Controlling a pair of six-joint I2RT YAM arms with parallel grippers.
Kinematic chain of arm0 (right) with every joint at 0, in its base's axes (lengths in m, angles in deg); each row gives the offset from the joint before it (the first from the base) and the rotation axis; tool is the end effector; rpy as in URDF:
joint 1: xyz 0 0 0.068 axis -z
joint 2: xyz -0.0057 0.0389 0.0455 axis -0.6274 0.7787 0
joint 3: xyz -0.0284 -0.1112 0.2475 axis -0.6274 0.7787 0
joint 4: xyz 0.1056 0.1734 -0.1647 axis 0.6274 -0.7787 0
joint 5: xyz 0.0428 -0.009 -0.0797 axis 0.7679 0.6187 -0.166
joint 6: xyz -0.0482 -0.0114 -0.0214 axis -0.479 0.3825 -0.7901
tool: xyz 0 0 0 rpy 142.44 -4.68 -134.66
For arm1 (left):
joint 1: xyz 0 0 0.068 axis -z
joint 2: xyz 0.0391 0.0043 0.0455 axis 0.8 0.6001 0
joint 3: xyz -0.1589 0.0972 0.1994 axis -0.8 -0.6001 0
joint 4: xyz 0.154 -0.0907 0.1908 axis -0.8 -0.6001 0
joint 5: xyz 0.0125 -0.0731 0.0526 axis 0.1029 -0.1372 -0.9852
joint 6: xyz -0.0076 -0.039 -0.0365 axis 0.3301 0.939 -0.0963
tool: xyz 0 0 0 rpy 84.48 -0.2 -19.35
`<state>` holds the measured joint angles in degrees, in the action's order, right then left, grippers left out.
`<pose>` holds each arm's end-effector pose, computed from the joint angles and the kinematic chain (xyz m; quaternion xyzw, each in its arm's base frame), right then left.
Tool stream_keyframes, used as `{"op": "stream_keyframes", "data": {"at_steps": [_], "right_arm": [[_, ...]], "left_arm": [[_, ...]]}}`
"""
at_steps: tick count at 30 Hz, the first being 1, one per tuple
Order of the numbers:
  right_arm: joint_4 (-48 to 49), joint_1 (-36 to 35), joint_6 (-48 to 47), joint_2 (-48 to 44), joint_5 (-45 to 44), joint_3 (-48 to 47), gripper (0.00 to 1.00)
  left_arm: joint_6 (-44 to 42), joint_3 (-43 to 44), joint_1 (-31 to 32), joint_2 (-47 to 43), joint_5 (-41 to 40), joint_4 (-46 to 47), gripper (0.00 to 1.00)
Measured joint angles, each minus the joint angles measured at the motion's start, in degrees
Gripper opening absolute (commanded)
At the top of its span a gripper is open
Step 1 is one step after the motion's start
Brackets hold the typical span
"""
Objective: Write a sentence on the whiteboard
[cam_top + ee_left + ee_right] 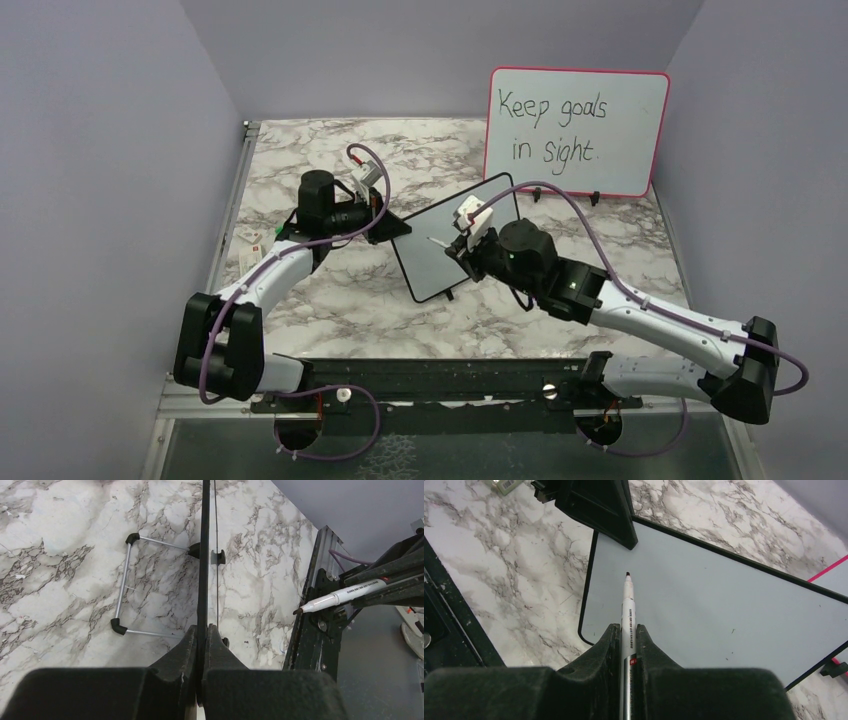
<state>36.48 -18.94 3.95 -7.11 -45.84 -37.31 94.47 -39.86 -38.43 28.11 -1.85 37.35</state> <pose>0.1397 0.2114 0.3289 -0.3770 0.7182 0.2050 0.5477 0.2720 -0.1012 0.2559 0.2722 0.7280 -0.4820 0.4044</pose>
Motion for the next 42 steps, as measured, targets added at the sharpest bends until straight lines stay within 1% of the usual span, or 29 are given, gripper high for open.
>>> {"op": "stream_keyframes", "data": {"at_steps": [8, 17, 30, 42], "right_arm": [[3.4, -4.9, -2.0, 2.0, -8.0, 1.7, 0.01], [6.9, -8.0, -2.9, 3.0, -12.4, 4.0, 0.01], [11.8, -10.5, -5.0, 5.9, -15.7, 4.2, 0.01], [13.2, -11.7, -6.1, 10.5, -18.6, 4.0, 0.0]], "left_arm": [[-0.5, 1.4, -0.1, 1.5, 0.0, -1.3, 0.0], [-0.3, 1.6, -0.2, 1.9, 0.1, -1.2, 0.0], [-0.3, 1.6, -0.2, 1.9, 0.4, -1.2, 0.0], [-0.7, 2.5, -0.4, 2.9, 0.8, -1.9, 0.0]]}}
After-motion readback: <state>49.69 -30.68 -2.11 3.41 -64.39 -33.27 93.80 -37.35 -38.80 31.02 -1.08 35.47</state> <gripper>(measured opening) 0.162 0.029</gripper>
